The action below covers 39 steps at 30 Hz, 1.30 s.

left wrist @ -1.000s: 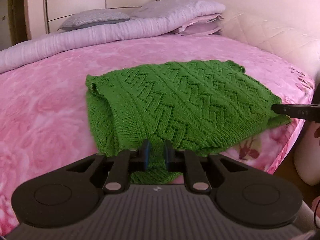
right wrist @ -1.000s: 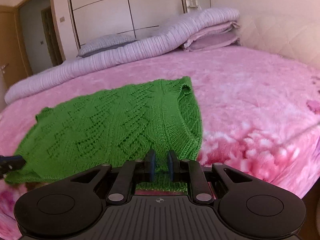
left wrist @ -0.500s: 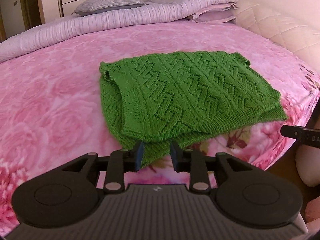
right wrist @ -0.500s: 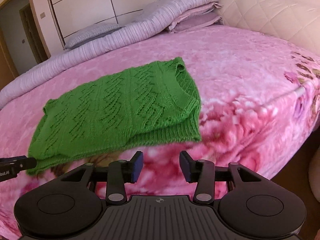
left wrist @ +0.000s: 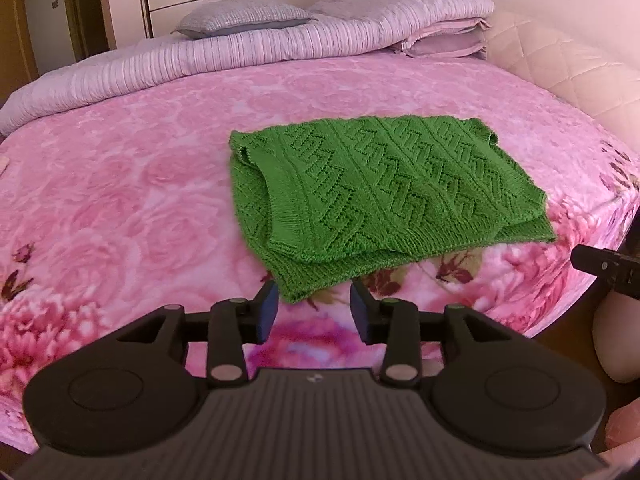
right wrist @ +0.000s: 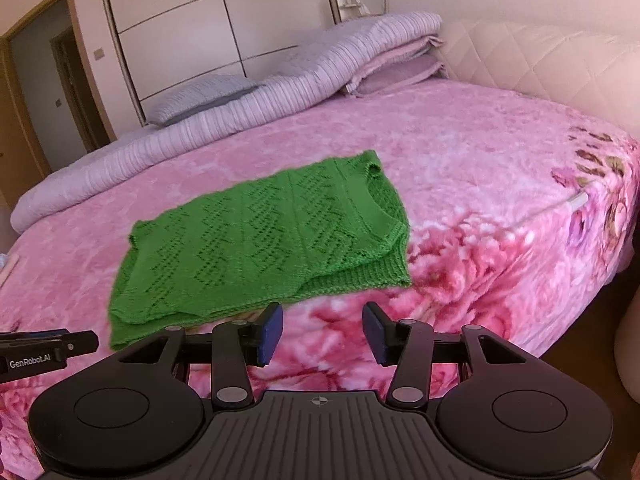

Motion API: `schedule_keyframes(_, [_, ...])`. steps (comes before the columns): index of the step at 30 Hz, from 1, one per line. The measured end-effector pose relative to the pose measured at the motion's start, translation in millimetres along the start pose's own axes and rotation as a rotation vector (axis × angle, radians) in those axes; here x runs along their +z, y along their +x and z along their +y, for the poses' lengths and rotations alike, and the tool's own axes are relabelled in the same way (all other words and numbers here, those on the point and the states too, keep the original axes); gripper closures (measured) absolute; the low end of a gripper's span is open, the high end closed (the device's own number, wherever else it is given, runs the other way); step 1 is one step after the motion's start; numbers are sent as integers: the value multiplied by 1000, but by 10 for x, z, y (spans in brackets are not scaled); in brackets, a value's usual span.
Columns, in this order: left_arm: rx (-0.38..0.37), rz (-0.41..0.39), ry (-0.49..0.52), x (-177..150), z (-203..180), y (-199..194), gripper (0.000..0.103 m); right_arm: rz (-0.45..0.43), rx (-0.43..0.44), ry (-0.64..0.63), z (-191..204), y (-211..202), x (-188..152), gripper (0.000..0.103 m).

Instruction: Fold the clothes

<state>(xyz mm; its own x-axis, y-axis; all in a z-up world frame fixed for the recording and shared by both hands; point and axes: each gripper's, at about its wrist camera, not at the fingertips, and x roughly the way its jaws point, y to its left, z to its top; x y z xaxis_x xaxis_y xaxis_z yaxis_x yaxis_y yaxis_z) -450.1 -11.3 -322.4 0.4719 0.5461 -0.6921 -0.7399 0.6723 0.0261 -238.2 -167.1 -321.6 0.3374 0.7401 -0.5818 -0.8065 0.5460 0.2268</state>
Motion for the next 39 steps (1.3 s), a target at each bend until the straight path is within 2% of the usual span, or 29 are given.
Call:
schedule_keyframes(11, [3,-56,3,-45,-4,-368,66,-54,12,-20,125,-365,7,55])
schedule_keyframes(18, [-18,-70,3,-33,3,-392,66,-59,8,-22,119,-420,30,55])
schedule_keyframes(23, [-45,-65,-12,-39,43,-274,66,-45,-1,-18,106,-335,54,55])
schedule_keyframes(33, [-23,-3,-8,-18,89,139,66,1,-28,-14,-1,29,112,55])
schedule_keyframes(39, [-85,-59,6,92,99,254,67,44,-45,29,-217,300,93,55])
